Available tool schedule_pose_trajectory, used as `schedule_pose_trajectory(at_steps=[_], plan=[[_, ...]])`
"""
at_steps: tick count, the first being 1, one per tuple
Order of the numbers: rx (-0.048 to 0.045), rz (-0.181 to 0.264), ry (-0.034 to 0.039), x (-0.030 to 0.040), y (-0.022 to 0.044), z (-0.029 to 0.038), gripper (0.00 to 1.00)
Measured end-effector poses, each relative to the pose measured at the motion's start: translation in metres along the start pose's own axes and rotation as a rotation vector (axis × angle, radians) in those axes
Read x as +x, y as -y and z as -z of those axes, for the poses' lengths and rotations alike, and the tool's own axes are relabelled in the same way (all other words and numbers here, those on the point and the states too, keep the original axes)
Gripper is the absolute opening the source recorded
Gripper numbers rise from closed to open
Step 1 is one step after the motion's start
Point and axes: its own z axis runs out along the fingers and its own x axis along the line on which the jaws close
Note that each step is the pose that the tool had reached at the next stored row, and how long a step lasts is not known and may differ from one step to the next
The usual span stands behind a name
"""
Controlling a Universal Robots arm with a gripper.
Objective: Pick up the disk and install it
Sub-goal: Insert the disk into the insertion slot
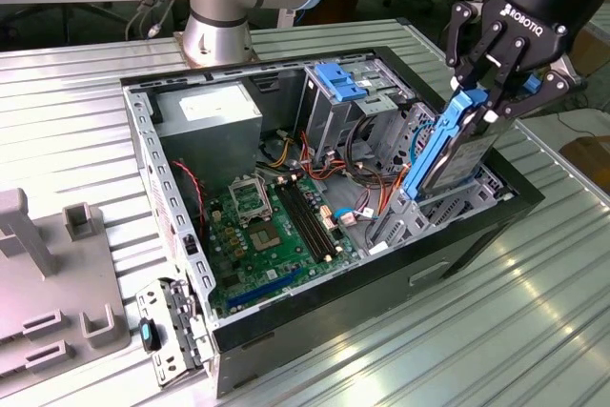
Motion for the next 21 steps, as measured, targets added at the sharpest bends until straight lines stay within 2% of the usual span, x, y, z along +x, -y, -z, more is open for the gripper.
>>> schedule_pose_trajectory(at_steps=[3,5,6,15,19,21], plan=[[-0.009,0.0,-0.0003,-0.0001,0.0003,0.0003,0.37],[-0.0241,0.0,-0.0008,-0.0001,0.0012,0.0002,0.37],[-0.0264,0.0,-0.0006,-0.0001,0.0023,-0.0006,0.37],[-0.0277,0.0,-0.0003,-0.0002,0.0056,-0.0073,0.37],[-0.0277,0.0,0.001,-0.0001,0.0056,-0.0172,0.37],[-0.0277,0.0,0.0013,-0.0001,0.0056,-0.0201,0.37]])
